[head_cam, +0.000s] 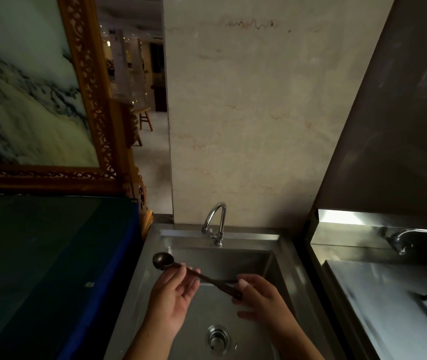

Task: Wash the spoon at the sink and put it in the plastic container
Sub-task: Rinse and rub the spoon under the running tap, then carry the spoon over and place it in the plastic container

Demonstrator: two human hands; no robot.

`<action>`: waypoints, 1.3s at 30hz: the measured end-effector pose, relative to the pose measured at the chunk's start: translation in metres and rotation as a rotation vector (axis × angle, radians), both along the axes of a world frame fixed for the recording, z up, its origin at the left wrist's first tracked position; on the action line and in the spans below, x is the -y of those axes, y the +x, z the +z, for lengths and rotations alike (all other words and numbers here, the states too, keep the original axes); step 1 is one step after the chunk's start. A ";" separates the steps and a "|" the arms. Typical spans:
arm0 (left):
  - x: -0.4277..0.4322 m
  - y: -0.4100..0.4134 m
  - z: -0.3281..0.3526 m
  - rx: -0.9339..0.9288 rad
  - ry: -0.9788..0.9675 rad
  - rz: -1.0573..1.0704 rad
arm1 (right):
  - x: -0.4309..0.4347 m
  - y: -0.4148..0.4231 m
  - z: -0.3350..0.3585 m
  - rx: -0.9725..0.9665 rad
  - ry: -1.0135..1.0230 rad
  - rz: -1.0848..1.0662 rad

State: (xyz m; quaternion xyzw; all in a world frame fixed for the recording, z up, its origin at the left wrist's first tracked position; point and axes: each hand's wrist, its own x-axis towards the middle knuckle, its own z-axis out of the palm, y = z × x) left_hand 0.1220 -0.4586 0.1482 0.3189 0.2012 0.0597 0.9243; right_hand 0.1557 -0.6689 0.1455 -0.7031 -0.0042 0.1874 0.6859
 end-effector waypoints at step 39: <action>-0.057 -0.214 -0.048 -0.307 -0.332 0.959 | -0.211 -0.066 -0.025 0.794 -0.416 1.143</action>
